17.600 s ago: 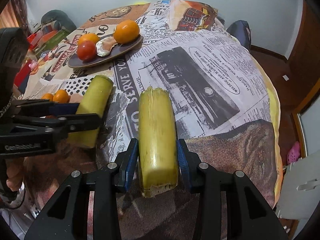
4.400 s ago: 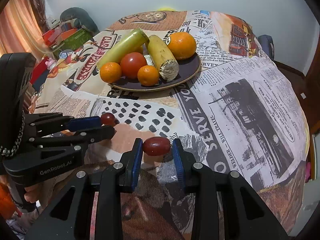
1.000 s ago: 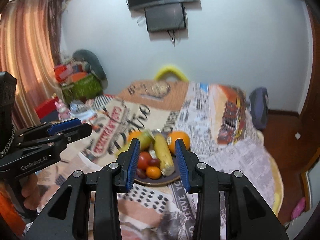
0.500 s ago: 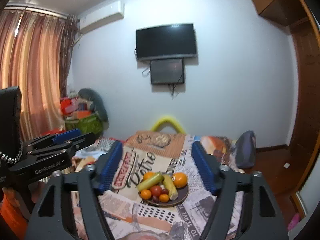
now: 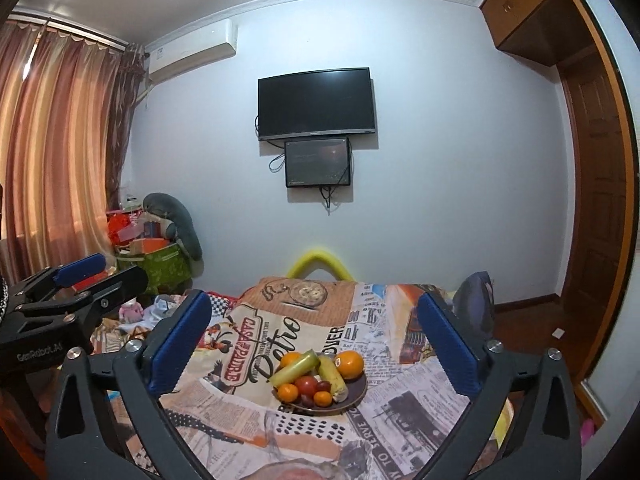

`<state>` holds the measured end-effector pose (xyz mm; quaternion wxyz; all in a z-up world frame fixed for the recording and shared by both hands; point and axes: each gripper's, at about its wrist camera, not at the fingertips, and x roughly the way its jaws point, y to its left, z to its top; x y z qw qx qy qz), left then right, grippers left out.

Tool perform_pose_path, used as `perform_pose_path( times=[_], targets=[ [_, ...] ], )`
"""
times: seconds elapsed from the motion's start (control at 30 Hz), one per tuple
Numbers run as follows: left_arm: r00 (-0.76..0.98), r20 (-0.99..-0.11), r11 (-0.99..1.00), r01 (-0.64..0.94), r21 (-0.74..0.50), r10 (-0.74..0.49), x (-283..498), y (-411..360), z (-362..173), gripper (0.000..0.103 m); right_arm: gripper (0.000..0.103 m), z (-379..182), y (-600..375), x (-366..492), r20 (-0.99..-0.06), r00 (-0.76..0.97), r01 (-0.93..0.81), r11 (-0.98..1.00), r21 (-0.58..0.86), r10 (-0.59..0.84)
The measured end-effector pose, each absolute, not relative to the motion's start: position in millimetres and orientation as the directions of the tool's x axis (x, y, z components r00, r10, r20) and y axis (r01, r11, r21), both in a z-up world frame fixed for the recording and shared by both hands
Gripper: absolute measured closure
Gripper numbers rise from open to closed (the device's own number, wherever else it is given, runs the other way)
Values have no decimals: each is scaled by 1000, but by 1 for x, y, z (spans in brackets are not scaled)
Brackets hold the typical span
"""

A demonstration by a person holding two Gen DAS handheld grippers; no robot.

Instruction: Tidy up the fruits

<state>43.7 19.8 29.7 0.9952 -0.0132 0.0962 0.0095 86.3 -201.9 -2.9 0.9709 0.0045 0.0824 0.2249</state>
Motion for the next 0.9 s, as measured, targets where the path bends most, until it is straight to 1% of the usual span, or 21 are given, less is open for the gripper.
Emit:
perform_pose_path(
  times=[0.07, 0.27, 0.9],
  targets=[
    [981, -192, 999, -17, -27, 11, 41, 19, 28, 5, 0, -2, -202, 85, -159, 886, -434, 900, 49, 436],
    [981, -195, 999, -21, -35, 14, 38, 19, 26, 2, 0, -6, -206, 80, -167, 888, -426, 903, 46, 428],
    [977, -213, 999, -24, -29, 18, 40, 18, 21, 0, 0, -8, -204, 80, -185, 884, -430, 902, 37, 430]
  ],
)
